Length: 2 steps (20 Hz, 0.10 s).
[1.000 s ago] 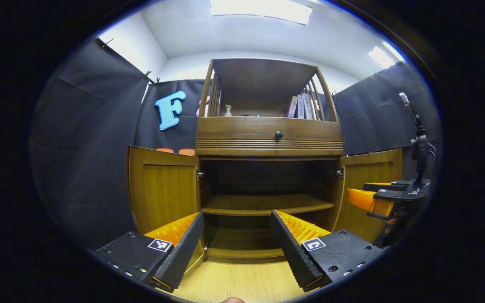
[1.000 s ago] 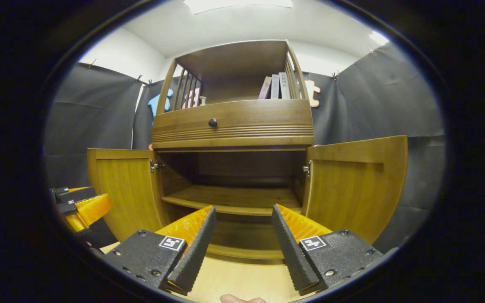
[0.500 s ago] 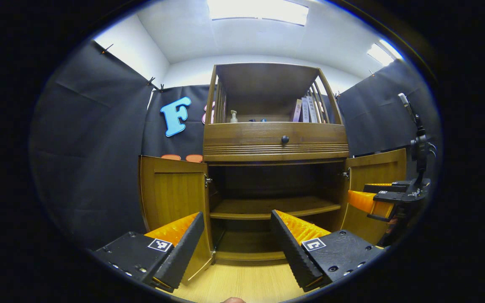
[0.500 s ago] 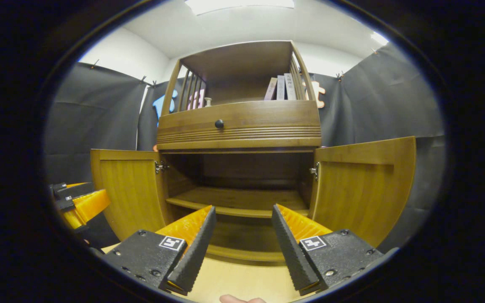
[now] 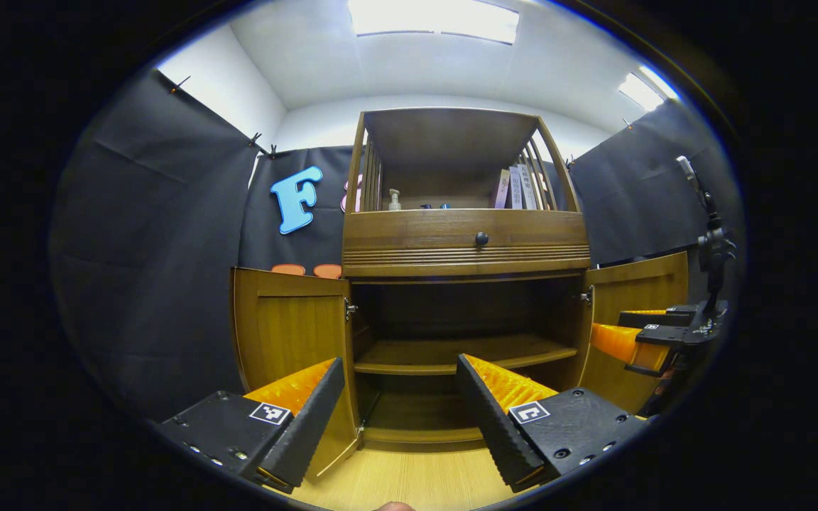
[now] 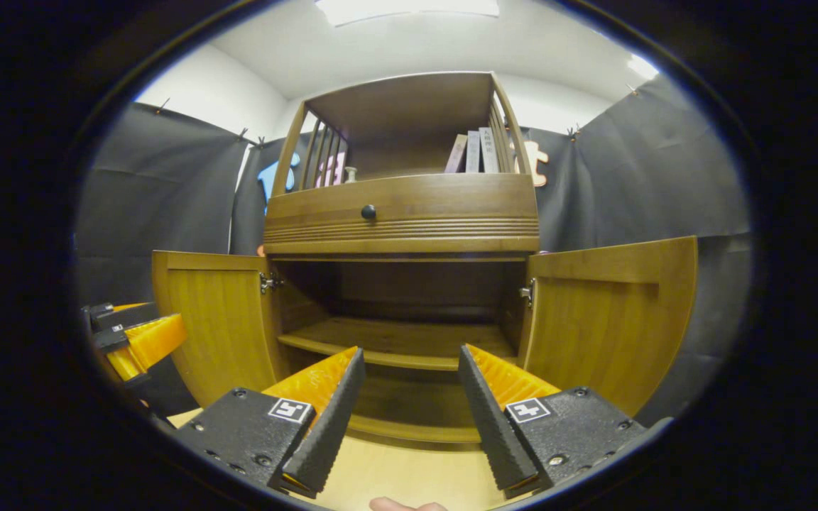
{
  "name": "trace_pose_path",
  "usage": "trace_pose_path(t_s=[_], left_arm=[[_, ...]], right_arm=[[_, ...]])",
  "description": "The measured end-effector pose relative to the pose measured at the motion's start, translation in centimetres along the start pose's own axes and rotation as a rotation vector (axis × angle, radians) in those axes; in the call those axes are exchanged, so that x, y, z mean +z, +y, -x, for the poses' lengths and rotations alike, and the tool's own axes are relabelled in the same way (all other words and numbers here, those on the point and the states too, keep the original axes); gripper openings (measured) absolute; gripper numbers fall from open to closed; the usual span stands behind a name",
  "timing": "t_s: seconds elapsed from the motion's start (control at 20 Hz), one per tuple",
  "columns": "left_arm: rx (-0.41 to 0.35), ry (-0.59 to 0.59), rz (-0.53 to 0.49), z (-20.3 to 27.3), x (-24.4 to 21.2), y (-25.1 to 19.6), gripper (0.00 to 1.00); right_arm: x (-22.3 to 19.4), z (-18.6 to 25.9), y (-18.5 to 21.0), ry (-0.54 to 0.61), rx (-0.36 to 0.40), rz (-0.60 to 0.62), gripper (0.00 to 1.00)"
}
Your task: Open the right door of the double-door shoe cabinet with the right hand, and open the left door with the left hand.
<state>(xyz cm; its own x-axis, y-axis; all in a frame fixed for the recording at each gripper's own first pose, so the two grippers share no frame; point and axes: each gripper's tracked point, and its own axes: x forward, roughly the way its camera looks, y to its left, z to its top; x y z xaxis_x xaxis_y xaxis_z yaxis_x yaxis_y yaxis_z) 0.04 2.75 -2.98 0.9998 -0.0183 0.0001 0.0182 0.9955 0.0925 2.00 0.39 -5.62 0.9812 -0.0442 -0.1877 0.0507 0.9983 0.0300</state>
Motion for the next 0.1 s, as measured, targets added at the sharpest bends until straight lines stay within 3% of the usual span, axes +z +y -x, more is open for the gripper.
trace_pose_path(t_s=[0.1], left_arm=[[0.0, 0.001, -0.005, -0.1, -0.04, 0.02, 1.0]], right_arm=[[-0.1, 0.08, 0.04, 0.0, 0.002, 0.003, 0.86]])
